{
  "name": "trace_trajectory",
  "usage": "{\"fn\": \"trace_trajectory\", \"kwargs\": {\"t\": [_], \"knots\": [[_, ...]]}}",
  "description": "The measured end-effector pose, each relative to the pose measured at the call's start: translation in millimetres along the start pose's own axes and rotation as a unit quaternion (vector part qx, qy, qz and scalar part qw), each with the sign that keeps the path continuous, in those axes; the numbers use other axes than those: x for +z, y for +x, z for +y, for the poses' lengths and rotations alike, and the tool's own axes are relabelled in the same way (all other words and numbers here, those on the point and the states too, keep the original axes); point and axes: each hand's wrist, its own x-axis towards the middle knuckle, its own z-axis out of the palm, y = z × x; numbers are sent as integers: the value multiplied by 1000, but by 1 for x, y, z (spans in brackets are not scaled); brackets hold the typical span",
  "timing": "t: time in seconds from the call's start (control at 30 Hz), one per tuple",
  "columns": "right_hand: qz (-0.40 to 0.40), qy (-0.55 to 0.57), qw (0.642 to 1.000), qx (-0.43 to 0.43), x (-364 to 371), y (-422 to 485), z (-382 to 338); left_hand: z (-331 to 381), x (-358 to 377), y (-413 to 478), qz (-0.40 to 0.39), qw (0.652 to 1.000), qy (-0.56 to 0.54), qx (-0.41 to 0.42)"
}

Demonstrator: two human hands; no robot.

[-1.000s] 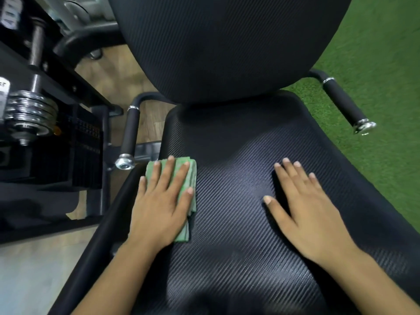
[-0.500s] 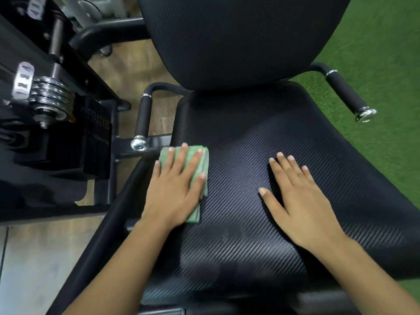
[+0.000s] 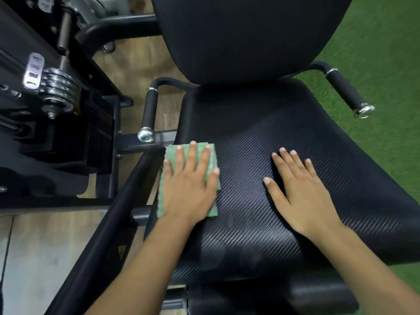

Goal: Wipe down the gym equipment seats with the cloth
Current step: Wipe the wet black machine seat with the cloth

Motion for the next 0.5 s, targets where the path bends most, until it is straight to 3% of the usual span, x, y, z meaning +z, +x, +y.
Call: {"fn": "trace_trajectory", "kwargs": {"t": [0.13,0.27,0.33,0.4,0.5], "knots": [[15,4,1000,3,0,-5,-1,32,7,-28,0,996,0,85],[17,0,1000,-12,0,-12,2,12,12,-69,29,987,9,158],[14,-6,1000,-23,1,-15,3,-8,14,-77,46,991,20,125],[14,-12,999,-35,1,-19,6,-11,12,-75,60,997,12,38],[15,-15,998,-51,1,-28,9,24,14,-65,67,997,0,-37]]}}
